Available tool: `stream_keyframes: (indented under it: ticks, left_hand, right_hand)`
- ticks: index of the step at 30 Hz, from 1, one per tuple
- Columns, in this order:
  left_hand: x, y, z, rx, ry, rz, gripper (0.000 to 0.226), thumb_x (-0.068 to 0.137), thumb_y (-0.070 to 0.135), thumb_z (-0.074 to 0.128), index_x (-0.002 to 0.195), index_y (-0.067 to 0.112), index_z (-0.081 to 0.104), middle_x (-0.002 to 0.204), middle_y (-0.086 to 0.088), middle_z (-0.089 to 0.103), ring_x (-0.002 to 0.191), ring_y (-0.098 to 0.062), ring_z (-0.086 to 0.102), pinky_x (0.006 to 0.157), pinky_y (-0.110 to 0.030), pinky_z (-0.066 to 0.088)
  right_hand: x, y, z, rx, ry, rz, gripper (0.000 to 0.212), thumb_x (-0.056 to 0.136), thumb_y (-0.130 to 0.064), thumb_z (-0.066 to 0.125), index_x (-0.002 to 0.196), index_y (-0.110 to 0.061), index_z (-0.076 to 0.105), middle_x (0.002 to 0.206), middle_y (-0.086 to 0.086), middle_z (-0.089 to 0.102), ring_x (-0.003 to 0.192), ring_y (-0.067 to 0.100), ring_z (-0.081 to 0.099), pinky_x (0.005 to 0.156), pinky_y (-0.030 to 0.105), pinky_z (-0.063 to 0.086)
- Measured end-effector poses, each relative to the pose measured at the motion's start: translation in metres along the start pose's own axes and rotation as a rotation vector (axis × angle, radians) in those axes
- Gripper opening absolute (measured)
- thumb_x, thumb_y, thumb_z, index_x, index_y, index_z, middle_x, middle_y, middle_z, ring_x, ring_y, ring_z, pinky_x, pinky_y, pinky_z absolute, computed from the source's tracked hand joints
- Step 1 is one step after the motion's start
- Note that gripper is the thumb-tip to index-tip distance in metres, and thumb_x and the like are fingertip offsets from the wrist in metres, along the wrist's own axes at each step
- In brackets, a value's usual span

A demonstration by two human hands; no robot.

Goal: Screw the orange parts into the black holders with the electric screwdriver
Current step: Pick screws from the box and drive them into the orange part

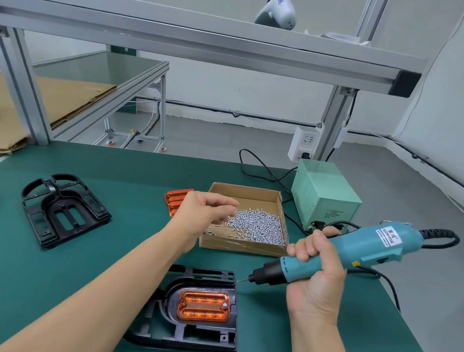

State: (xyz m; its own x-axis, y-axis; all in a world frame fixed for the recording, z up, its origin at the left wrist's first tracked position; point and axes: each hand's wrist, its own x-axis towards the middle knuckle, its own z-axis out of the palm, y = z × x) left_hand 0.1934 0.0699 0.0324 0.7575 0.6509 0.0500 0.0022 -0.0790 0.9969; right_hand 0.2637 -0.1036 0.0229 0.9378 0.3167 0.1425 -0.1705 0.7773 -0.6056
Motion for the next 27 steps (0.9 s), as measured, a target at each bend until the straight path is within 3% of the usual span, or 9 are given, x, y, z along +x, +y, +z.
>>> stream_keyframes:
  ticks: [4, 9, 18, 27]
  left_hand:
    - [-0.040, -0.005, -0.015, -0.163, 0.012, 0.004, 0.016, 0.087, 0.001, 0.062, 0.086, 0.012, 0.073, 0.071, -0.001, 0.070, 0.062, -0.007, 0.056, 0.064, -0.016, 0.051]
    - [-0.084, -0.012, -0.030, -0.233, 0.043, -0.018, 0.020, 0.087, 0.002, 0.061, 0.077, 0.012, 0.075, 0.074, -0.005, 0.070, 0.064, -0.009, 0.055, 0.066, -0.020, 0.049]
    - [-0.106, -0.004, -0.038, -0.319, 0.051, 0.027, 0.014, 0.072, 0.023, 0.066, 0.073, 0.013, 0.075, 0.071, -0.006, 0.066, 0.062, -0.009, 0.052, 0.062, -0.016, 0.047]
    - [-0.107, -0.003, -0.036, -0.567, 0.041, -0.033, 0.012, 0.074, 0.015, 0.063, 0.078, 0.007, 0.071, 0.068, -0.006, 0.062, 0.058, -0.009, 0.050, 0.056, -0.016, 0.046]
  right_hand:
    - [0.000, -0.004, 0.002, 0.076, -0.017, 0.029, 0.020, 0.078, -0.007, 0.057, 0.074, -0.026, 0.054, 0.055, -0.010, 0.037, 0.046, 0.006, 0.038, 0.052, 0.020, 0.042]
    - [-0.009, 0.001, 0.016, 0.090, -0.057, 0.047, 0.020, 0.080, -0.006, 0.054, 0.077, -0.026, 0.053, 0.056, -0.011, 0.038, 0.047, 0.005, 0.037, 0.052, 0.020, 0.042]
    - [-0.030, 0.002, 0.066, 0.166, -0.170, 0.024, 0.017, 0.079, -0.008, 0.054, 0.080, -0.025, 0.052, 0.056, -0.011, 0.038, 0.046, 0.005, 0.038, 0.052, 0.019, 0.042]
    - [-0.036, 0.004, 0.091, 0.151, -0.174, -0.046, 0.018, 0.081, -0.006, 0.050, 0.081, -0.024, 0.051, 0.056, -0.011, 0.037, 0.047, 0.006, 0.037, 0.053, 0.020, 0.041]
